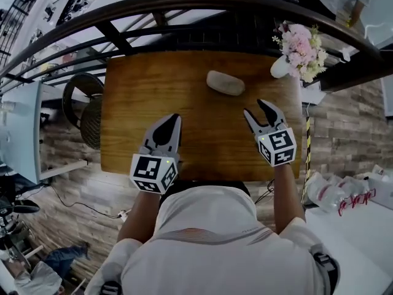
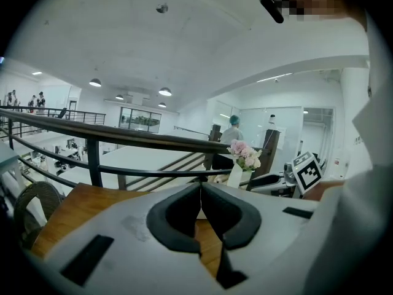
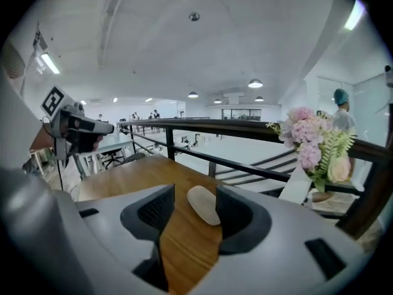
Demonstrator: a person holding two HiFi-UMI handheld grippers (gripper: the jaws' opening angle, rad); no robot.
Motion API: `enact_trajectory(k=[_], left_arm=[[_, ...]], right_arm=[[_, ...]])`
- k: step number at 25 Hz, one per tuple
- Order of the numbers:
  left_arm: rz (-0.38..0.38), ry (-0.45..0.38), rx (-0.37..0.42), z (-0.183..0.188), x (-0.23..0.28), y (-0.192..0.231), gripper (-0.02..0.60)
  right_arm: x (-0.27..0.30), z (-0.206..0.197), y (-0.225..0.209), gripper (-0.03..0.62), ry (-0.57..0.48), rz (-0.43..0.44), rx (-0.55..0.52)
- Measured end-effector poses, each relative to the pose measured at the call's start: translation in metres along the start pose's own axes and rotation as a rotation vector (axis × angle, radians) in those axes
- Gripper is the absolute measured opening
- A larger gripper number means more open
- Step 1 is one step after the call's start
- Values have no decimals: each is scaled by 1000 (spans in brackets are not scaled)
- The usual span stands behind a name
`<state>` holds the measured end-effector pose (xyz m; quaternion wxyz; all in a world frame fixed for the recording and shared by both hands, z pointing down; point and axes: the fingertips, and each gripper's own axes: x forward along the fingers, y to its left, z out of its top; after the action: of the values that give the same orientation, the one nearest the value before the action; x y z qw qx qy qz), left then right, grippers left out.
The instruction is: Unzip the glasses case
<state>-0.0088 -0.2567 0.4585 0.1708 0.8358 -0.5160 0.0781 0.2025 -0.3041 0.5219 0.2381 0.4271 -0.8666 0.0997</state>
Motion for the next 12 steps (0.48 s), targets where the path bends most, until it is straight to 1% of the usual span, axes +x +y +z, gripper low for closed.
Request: enact_trajectory(k=[5, 8, 12], left_arm=[[24, 35, -22, -12, 4, 6, 17], [40, 54, -29, -21, 6, 9, 17], [60, 88, -39, -35, 4, 13, 17]], right_arm=[[50, -30, -11, 324, 110, 52, -106], [85, -53, -20, 358, 175, 100, -140], [132, -84, -37, 402, 270, 128, -196]])
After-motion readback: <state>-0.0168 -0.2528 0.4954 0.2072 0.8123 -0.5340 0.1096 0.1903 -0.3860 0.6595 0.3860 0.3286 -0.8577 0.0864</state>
